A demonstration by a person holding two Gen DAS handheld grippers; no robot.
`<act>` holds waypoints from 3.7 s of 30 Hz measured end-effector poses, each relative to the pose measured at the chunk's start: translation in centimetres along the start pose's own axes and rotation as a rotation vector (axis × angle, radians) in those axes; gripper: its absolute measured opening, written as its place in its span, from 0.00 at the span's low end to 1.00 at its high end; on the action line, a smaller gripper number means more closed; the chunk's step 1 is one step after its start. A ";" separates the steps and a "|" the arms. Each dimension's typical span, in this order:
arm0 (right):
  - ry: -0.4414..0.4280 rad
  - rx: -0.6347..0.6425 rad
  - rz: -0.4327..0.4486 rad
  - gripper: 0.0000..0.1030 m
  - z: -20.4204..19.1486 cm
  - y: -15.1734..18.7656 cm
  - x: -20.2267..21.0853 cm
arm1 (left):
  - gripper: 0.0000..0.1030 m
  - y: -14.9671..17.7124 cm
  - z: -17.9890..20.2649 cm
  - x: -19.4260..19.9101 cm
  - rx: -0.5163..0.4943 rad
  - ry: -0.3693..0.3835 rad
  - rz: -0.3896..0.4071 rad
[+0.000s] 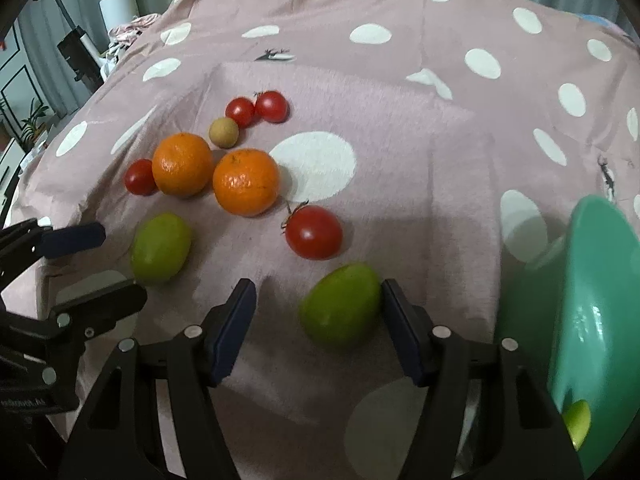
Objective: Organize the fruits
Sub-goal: 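Grasp a green fruit with the left gripper while the right grasps a small lime, then carry both green fruits into the green bowl and open both grippers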
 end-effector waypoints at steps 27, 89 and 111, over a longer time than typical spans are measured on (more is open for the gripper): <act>-0.207 -0.043 -0.044 0.37 -1.1 2.6 1.3 | 0.59 -1.0 0.2 -3.0 -0.017 -0.037 -0.055; -0.331 -0.038 0.152 0.37 -1.4 2.1 11.8 | 0.35 -2.1 3.4 7.7 -0.023 -0.060 0.111; -0.312 -0.114 0.232 0.37 3.0 1.5 14.1 | 0.35 -5.7 7.9 8.5 -0.134 -0.038 0.154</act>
Point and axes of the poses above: each gripper's, at about its wrist camera, not at the fingertips, and x roughly against the way its jaws point, z to its right, y to its underside, the point moved 9 cm from there along -x, roughly the way its jaws point, and after that the axes turned 15 degrees about -x, right-handed, at the moved point
